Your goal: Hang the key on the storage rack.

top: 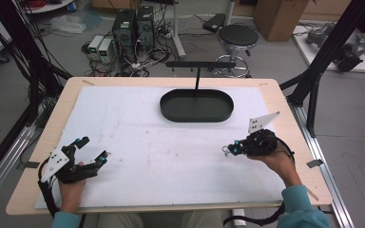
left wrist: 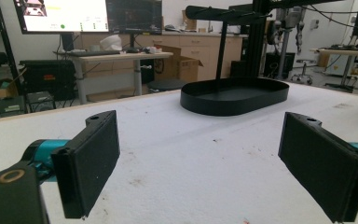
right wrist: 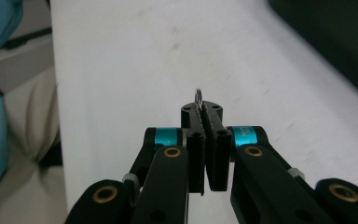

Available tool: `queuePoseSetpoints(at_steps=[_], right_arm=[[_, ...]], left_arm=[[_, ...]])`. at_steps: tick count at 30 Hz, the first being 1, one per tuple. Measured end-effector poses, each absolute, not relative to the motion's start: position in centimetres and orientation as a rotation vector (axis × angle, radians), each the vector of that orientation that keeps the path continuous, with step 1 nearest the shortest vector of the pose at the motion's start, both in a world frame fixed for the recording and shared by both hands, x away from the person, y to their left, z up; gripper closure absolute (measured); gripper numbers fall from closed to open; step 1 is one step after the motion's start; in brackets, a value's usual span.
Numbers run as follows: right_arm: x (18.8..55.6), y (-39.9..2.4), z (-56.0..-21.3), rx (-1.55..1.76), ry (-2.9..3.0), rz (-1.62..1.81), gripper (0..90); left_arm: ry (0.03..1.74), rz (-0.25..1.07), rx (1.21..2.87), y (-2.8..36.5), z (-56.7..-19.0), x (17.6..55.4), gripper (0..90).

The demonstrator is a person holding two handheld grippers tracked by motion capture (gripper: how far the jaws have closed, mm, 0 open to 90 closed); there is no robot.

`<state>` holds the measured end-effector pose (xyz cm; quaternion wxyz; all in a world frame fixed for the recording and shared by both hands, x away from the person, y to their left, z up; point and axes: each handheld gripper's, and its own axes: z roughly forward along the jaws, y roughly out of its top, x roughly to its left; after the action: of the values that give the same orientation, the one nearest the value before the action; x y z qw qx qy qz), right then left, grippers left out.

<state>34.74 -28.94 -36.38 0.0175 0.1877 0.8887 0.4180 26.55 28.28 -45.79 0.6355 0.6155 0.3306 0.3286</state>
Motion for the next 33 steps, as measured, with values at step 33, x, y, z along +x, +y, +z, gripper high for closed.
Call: queuePoseSetpoints(at_steps=[33], right_arm=[[46.2,-29.6,-25.1,0.743,2.387,1.361,89.1]], left_arm=[[0.756,0.750,1.407,28.3,-45.8,26.5,12.8]])
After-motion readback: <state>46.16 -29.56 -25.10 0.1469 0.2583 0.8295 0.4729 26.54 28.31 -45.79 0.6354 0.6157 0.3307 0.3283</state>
